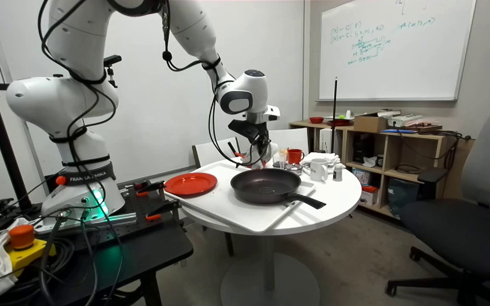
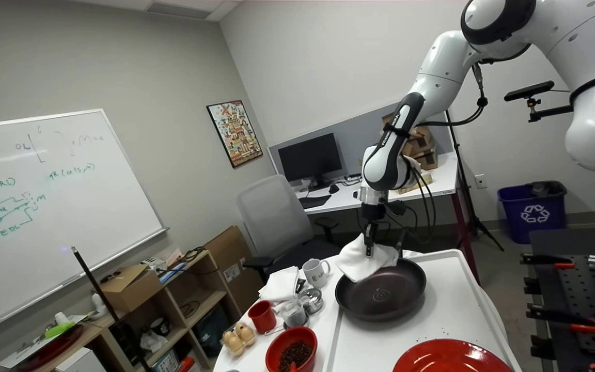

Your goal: Use the towel on the left to wipe the black pan.

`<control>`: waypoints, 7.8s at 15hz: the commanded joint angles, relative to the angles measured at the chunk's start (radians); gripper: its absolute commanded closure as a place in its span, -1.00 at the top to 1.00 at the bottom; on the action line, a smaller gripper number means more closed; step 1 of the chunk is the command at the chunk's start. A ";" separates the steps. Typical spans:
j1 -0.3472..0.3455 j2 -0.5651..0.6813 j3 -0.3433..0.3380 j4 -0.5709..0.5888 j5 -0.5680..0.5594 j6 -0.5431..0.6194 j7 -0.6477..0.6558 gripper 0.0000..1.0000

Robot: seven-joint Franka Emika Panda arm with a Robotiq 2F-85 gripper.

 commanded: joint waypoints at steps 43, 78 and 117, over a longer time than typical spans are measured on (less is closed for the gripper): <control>1.275 0.296 -1.189 0.172 -0.072 0.429 0.441 -0.92; 0.850 0.151 -0.614 -0.022 -0.265 0.533 0.295 -0.92; 0.863 0.155 -0.835 0.059 -0.206 0.624 0.313 -0.92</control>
